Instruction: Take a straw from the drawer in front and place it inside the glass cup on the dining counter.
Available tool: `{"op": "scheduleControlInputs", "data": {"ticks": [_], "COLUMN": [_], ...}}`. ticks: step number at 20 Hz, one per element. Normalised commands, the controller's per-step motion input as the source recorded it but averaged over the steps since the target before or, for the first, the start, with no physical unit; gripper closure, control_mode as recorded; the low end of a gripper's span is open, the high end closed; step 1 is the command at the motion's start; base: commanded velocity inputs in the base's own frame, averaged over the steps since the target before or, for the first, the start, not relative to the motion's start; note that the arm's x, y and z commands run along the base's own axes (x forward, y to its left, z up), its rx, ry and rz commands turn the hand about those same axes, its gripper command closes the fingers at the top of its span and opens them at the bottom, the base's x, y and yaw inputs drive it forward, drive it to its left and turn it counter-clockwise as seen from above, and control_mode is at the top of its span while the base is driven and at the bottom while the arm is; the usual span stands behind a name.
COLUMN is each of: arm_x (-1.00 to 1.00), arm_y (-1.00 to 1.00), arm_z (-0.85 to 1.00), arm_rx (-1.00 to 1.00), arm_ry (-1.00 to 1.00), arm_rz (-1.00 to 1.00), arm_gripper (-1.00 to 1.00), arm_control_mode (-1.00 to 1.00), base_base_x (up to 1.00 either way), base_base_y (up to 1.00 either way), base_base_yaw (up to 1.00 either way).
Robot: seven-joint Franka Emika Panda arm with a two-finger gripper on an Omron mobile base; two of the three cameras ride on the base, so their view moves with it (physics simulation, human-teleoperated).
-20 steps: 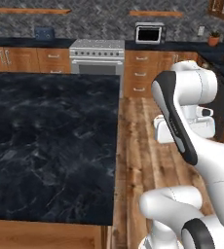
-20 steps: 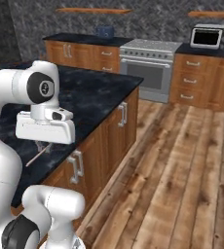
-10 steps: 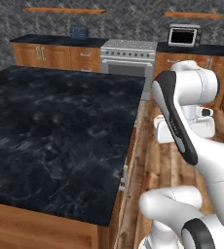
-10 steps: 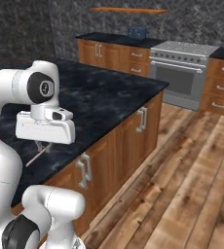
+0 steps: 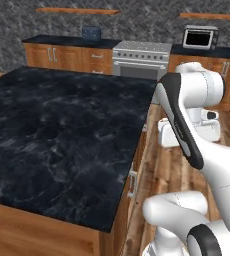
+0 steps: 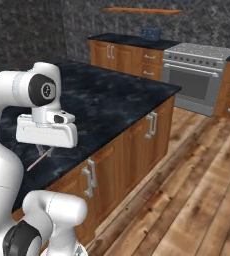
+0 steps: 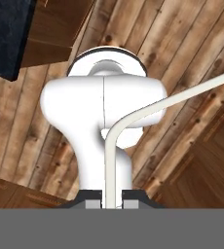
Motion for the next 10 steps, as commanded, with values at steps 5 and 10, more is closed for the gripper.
{"op": "scheduleControlInputs", "data": {"ticks": [5, 10], "arm_x": [0.00, 0.00], "arm_y": [0.00, 0.00], "arm_z": [0.00, 0.00], "arm_rx": [0.00, 0.00], "arm_ry": [0.00, 0.00], "arm_rz": [0.00, 0.00], "arm_gripper": [1.00, 1.00], "arm_control_mode": [1.00, 1.00], "base_base_x": [0.37, 0.82], "base_base_y": [-0.36, -0.60], "base_base_yaw": [0.00, -0.06]}}
